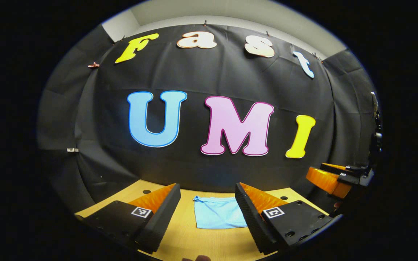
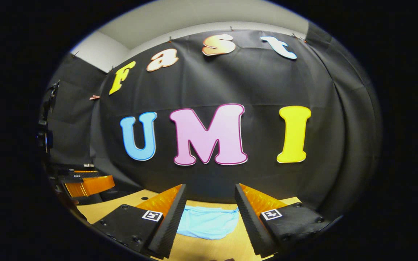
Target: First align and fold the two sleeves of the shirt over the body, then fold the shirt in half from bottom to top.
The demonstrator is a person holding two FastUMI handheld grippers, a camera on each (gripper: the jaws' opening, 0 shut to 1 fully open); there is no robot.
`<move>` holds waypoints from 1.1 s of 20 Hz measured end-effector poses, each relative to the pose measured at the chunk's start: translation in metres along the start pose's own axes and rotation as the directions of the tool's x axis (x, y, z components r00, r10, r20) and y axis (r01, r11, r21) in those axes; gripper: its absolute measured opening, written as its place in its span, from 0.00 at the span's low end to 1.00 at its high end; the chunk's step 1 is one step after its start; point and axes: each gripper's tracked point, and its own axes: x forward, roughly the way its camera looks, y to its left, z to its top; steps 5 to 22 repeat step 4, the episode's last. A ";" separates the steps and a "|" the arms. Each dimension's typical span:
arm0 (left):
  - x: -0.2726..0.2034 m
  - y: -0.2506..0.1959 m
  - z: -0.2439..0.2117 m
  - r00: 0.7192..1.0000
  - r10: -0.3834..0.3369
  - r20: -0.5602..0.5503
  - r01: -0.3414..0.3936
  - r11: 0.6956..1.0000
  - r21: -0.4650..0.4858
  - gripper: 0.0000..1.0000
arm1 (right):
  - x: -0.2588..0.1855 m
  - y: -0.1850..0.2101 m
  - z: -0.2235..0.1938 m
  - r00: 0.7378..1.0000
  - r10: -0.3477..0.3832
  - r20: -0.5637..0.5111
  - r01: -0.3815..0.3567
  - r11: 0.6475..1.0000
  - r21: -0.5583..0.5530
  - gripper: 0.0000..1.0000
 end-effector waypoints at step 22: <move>-0.043 0.001 0.001 1.000 0.007 0.002 -0.007 0.999 0.041 0.97 | -0.036 0.026 0.003 1.000 0.027 0.006 -0.027 1.000 0.010 0.87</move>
